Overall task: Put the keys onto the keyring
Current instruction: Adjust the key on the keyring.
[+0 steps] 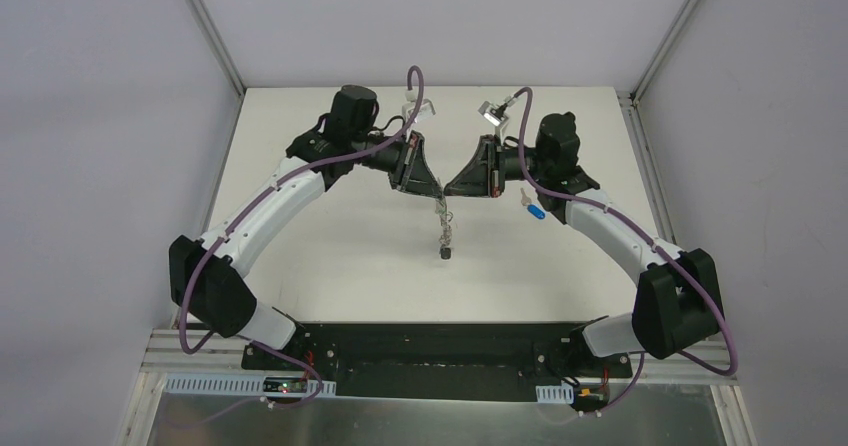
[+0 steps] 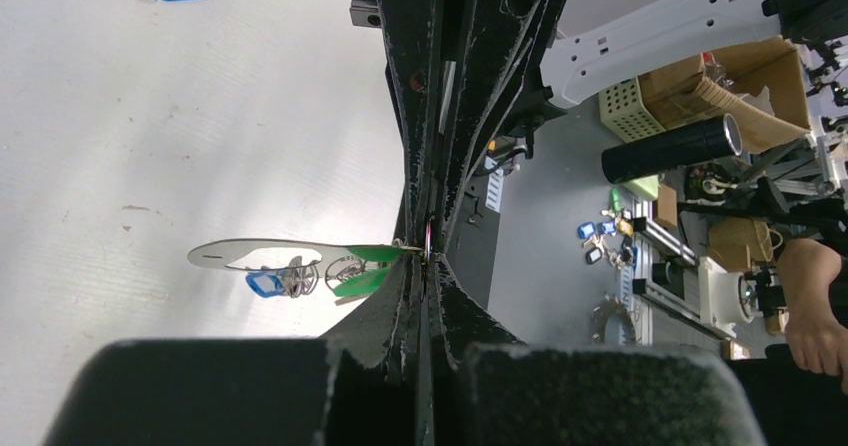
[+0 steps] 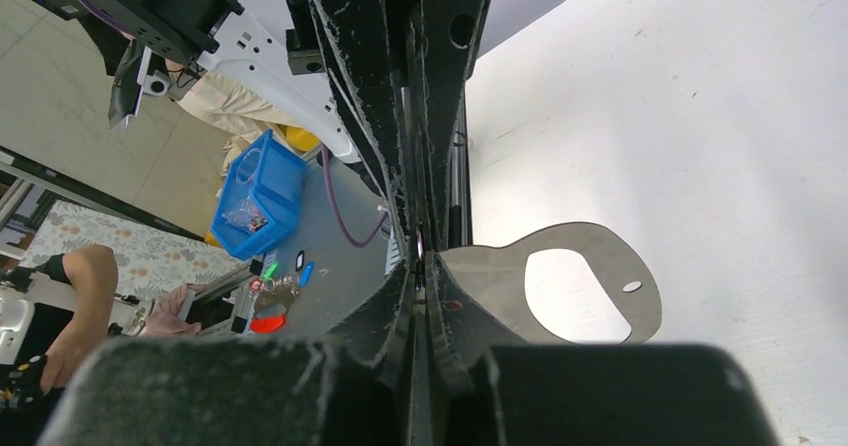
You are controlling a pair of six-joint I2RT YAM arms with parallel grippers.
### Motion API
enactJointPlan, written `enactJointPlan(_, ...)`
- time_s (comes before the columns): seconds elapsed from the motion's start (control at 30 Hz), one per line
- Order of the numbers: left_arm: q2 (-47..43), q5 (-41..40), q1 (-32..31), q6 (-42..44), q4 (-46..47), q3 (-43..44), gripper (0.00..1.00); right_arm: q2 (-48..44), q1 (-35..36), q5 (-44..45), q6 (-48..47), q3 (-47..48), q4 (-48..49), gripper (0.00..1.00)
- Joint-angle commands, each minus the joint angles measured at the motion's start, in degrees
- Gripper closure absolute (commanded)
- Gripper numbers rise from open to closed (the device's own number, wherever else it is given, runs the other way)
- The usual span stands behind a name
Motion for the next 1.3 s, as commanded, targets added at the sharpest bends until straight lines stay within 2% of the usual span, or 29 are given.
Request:
enactJointPlan(0.0, 1.3, 1.3, 0.1, 4.6, -5.8, 4.9, 1.0, -3.2, -0.4, -0.1, -3.0, 0.9, 0.6, 0.85)
enactJointPlan(0.07, 1.6, 0.0, -0.1, 10.5, -13.2, 7.8, 1.0, -4.1, -0.9, -0.5, -7.6, 1.8, -4.7, 0.72)
enactJointPlan(0.1, 1.6, -1.0, -0.4, 14.5, -19.1, 9.6, 1.0, -4.5, -1.1, -0.5, -8.8, 3.0, -10.2, 0.72)
enactJointPlan(0.13, 1.9, -2.1, -0.6, 18.4, -23.1, 11.5, 1.0, -5.0, -1.2, -0.3, -16.9, 4.5, -15.6, 0.63)
enactJointPlan(0.2, 3.0, -4.5, -1.2, 25.5, -30.8, 15.4, 1.0, -5.6, -1.2, 0.3, -25.5, 7.7, -26.3, 0.56)
enactJointPlan(0.23, 3.9, -6.5, -1.7, 28.7, -35.0, 17.8, 1.0, -5.9, -1.1, 0.6, -30.6, 9.1, -30.9, 0.54)
enactJointPlan(0.3, 6.5, -10.0, -2.9, 34.2, -43.4, 23.5, 1.0, -6.7, -1.1, 1.1, -34.7, 10.7, -35.5, 0.53)
enactJointPlan(0.43, 11.7, -14.2, -4.9, 38.2, -52.9, 34.1, 1.0, -7.1, -0.8, 0.5, -33.8, 10.5, -34.0, 0.54)
enactJointPlan(0.53, 12.7, -14.6, -6.0, 37.0, -53.2, 36.2, 1.0, -7.3, -0.5, 0.3, -30.8, 9.4, -30.3, 0.58)
enactJointPlan(0.7, 13.3, -13.6, -8.1, 34.8, -51.5, 36.9, 1.0, -7.3, 0.4, 0.1, -28.4, 8.8, -28.2, 0.6)
enactJointPlan(1.03, 13.9, -7.8, -8.3, 27.1, -45.6, 35.6, 1.0, -7.3, 1.3, -0.9, -15.3, 1.1, -10.4, 0.62)
enactJointPlan(1.27, 14.1, -7.9, -8.3, 27.0, -45.0, 34.4, 1.0, -6.7, 1.3, -1.2, -12.0, 1.2, -7.5, 0.64)
